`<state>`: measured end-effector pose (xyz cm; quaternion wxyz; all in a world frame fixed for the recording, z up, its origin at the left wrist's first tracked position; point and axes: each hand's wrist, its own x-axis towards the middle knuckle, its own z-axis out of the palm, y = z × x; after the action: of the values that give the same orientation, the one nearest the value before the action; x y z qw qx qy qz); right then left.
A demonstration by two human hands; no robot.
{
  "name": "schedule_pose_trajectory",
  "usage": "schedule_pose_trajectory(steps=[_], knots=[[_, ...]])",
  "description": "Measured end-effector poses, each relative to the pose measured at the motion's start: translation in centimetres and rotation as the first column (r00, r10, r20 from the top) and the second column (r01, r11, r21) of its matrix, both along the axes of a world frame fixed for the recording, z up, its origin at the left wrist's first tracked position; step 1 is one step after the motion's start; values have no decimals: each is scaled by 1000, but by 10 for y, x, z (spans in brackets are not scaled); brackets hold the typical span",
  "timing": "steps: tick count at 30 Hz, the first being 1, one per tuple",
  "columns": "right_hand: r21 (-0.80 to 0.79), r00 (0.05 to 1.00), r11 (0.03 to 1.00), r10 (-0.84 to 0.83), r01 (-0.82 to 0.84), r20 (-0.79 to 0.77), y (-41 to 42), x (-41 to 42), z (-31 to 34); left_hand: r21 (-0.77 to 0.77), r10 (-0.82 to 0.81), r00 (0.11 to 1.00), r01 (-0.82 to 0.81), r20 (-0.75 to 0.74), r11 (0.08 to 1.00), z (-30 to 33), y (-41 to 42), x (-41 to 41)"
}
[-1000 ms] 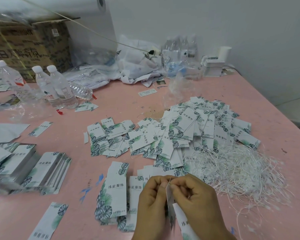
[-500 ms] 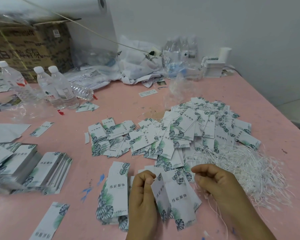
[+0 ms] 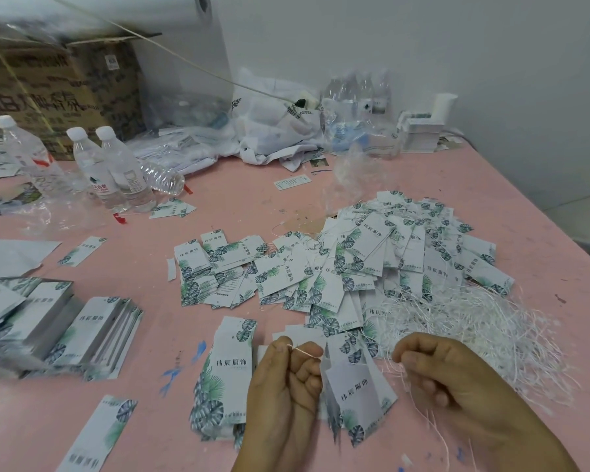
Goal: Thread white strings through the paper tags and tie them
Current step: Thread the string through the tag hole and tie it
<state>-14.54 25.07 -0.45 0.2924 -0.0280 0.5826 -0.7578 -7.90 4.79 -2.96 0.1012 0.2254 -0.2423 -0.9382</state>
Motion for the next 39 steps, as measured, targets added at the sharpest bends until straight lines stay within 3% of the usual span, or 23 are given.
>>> schedule_pose_trajectory(steps=[3,6,8,10,15,21,33,39], knots=[[-377,987,926,35,27,156,-1,1,1,13,-87,996,87,-3,996,3,1,2],[-672,965,735,234,-94,122,-13,5,1,-14,-191,982,191,2,981,3,5,6],[-742,962,667,244,-73,125,-20,9,-3,-28,-239,971,238,-4,971,2,8,7],[-703,958,706,251,-82,140,-25,11,-1,-35,-259,966,259,-10,965,-1,11,7],[-473,981,879,27,68,191,-29,14,0,-75,-268,959,261,-98,962,1,13,5],[-278,998,958,-65,67,16,-46,26,2,-197,-314,938,283,-146,939,0,20,7],[-196,970,963,-212,187,-116,-49,26,-5,-187,-335,938,314,-92,931,2,17,7],[-259,949,929,-300,266,-102,-45,22,-7,-17,-372,910,376,-184,927,1,6,9]])
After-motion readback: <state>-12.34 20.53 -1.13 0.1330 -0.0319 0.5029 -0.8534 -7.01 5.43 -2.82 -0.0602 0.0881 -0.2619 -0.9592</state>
